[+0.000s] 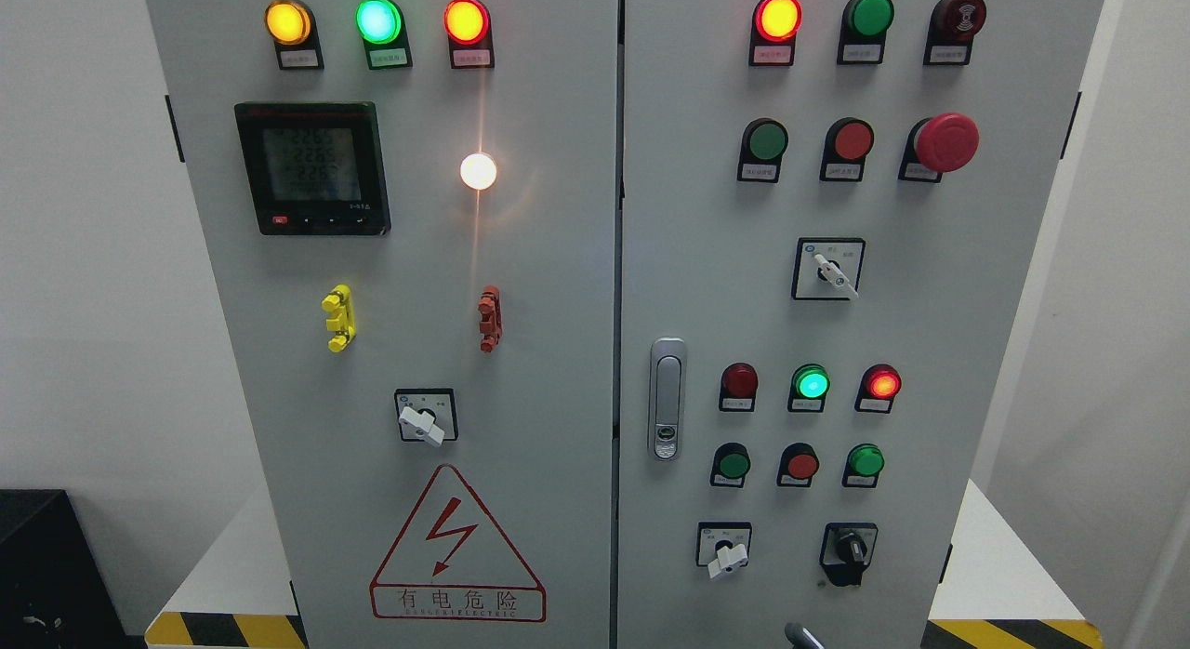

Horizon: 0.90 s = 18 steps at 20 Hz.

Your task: Press green start button

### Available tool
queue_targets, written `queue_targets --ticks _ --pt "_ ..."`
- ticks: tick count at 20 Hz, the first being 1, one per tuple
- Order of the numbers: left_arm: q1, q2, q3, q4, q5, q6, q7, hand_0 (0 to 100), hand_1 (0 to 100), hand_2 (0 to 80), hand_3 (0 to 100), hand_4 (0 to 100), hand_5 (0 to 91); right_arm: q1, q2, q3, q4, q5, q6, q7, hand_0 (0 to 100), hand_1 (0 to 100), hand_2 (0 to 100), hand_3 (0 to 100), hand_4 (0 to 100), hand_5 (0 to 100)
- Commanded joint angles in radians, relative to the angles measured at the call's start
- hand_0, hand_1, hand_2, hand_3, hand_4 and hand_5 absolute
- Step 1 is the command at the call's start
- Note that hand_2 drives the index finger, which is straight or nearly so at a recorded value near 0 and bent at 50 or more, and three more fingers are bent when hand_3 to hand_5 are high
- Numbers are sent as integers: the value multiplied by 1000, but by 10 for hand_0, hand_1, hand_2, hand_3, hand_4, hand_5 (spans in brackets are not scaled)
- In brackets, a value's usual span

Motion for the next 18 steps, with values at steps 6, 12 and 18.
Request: queue_targets --ticks 6,12,18 --pt "-23 0 0 -28 0 0 0 120 556 0 0 0 0 0 -1 -19 0 0 -4 0 0 76 0 0 0 0" --pt "-23 1 0 -28 0 0 0 120 556 0 0 0 0 -10 -1 -19 -45 14 -12 -3 0 162 0 22 0 0" --pt "-23 0 0 -28 0 0 0 120 556 0 0 0 0 -31 -1 -26 -71 213 -38 -40 50 380 0 422 372 262"
